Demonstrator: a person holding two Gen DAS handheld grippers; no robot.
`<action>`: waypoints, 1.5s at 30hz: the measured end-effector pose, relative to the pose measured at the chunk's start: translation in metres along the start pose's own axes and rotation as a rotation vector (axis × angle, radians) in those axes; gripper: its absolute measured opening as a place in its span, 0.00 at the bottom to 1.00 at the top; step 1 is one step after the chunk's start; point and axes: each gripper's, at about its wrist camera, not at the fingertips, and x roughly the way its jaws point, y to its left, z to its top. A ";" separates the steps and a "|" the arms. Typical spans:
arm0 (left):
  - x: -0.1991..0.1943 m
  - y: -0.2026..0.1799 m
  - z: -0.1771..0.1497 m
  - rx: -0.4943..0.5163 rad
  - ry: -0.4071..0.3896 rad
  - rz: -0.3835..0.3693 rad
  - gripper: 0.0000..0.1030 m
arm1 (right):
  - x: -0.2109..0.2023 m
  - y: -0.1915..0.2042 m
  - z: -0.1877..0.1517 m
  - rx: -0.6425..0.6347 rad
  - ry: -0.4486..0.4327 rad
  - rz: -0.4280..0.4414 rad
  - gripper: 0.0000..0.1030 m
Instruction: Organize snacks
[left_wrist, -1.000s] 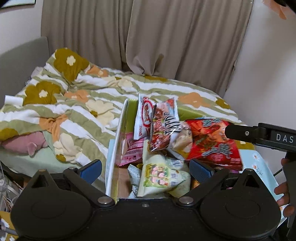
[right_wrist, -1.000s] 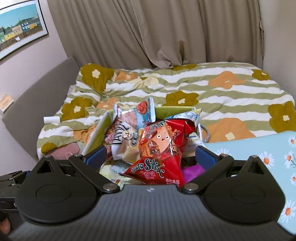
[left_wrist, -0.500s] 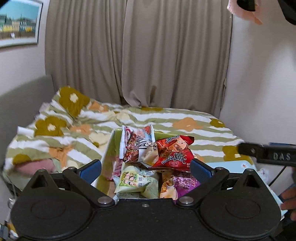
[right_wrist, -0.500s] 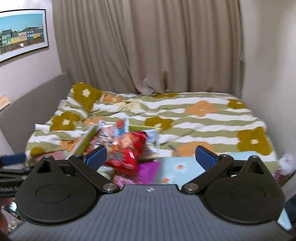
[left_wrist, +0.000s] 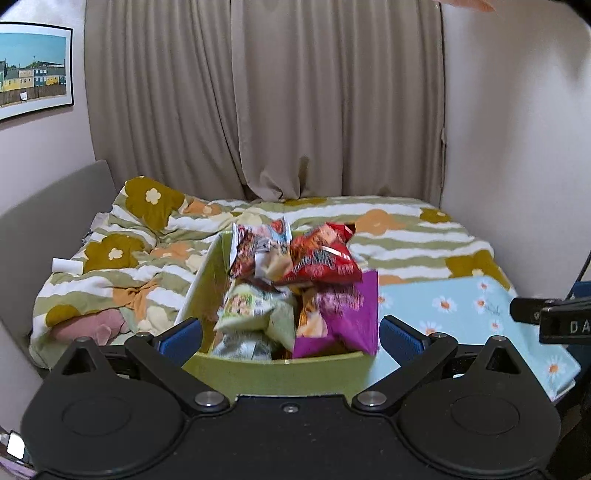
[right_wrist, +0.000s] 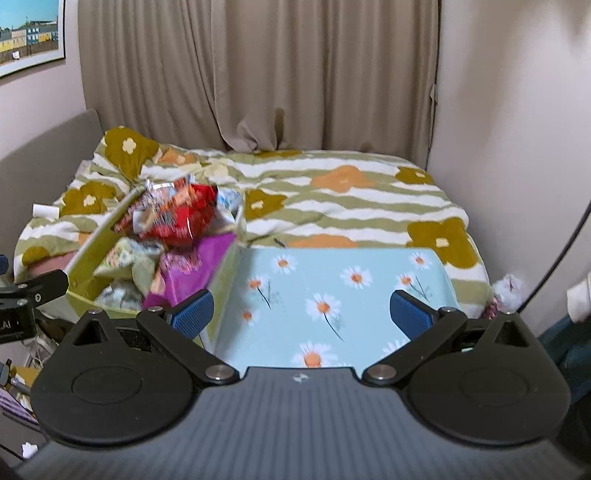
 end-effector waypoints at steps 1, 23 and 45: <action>-0.001 -0.002 -0.002 0.001 0.004 0.003 1.00 | -0.001 -0.002 -0.003 0.001 0.005 -0.003 1.00; -0.012 -0.018 -0.007 -0.027 0.018 -0.015 1.00 | -0.013 -0.025 -0.018 0.033 0.032 0.004 1.00; -0.012 -0.017 -0.006 -0.016 0.021 -0.021 1.00 | -0.012 -0.027 -0.017 0.042 0.036 -0.008 1.00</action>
